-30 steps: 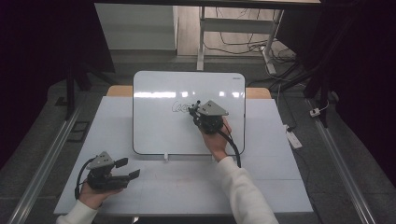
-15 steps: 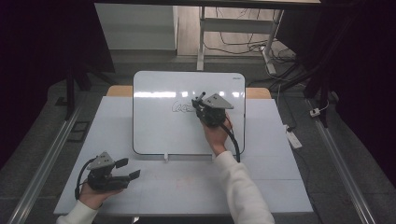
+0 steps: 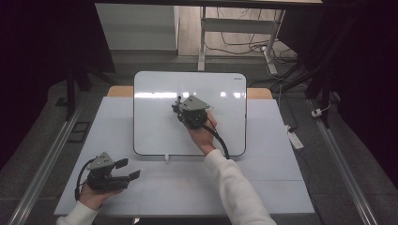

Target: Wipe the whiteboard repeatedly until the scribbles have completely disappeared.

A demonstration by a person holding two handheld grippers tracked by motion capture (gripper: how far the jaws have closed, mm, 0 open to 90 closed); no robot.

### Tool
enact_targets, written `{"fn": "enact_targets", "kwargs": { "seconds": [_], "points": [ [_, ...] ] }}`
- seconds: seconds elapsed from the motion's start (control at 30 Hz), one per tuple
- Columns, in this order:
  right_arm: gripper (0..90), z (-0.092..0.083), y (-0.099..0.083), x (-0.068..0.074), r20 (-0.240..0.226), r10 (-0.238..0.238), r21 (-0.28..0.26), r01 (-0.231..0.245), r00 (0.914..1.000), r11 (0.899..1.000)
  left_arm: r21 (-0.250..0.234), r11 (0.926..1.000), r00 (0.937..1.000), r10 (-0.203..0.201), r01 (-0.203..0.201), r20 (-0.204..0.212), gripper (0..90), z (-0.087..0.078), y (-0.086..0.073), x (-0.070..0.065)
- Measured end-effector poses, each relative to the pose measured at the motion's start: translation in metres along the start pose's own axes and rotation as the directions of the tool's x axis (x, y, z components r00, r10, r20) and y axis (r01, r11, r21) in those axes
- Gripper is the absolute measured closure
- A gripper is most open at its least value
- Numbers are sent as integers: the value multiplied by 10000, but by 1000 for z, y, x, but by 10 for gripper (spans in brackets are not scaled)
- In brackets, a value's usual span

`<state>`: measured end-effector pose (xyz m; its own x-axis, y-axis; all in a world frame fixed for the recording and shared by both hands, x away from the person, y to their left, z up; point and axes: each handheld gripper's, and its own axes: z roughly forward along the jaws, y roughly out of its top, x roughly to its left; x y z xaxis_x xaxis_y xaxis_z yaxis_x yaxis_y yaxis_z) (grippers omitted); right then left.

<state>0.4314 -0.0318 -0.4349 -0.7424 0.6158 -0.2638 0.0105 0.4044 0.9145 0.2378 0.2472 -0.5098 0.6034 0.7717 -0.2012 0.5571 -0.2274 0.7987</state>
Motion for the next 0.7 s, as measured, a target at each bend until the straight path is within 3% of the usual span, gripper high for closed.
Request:
{"fn": "enact_targets", "kwargs": {
  "seconds": [0.1,0.13,0.17,0.2,0.27,0.3,0.4,0.43,0.53,0.6,0.63,0.7],
  "points": [
    [782,0,4,-14,371,866,-432,-850,9955,9954,-22,10000,10000,-6,6,-11,279,0,0,0],
    [782,2,5,-14,367,927,-414,-912,9950,9950,-21,10000,10000,-8,8,-12,279,0,0,0],
    [782,5,4,-4,-147,427,-127,-429,9990,9990,-12,10000,10000,1,-1,-7,279,0,0,0],
    [782,5,4,-4,-147,427,-127,-429,9990,9990,-3,10000,10000,4,-4,-1,279,0,0,0],
    [782,7,5,4,-283,-234,70,236,9993,9997,-9,10000,10000,-41,41,-29,279,0,0,1],
    [782,8,7,1,-177,-126,16,126,9998,9999,-7,10000,10000,-42,42,-28,279,0,0,1],
    [782,7,11,-14,333,810,-372,-798,9962,9961,-57,10000,10000,-13,13,-53,279,-1,0,0],
    [782,7,10,-15,312,816,-342,-805,9962,9962,-65,10000,10000,-10,10,-32,279,-2,0,1],
    [782,7,7,-1,-402,174,63,-172,9990,9998,-54,10000,10000,-61,61,-23,279,-1,0,2],
    [782,6,3,5,-615,-324,207,337,9976,9992,-42,10000,10000,-46,46,-30,280,-1,-1,2],
    [782,5,3,2,-546,-192,172,202,9983,9996,-41,10000,10000,-44,44,-40,279,-1,-1,2],
    [782,1,3,-9,-35,580,-167,-580,9983,9982,-63,10000,10000,-23,22,-68,279,-2,-1,1]
  ]
}}
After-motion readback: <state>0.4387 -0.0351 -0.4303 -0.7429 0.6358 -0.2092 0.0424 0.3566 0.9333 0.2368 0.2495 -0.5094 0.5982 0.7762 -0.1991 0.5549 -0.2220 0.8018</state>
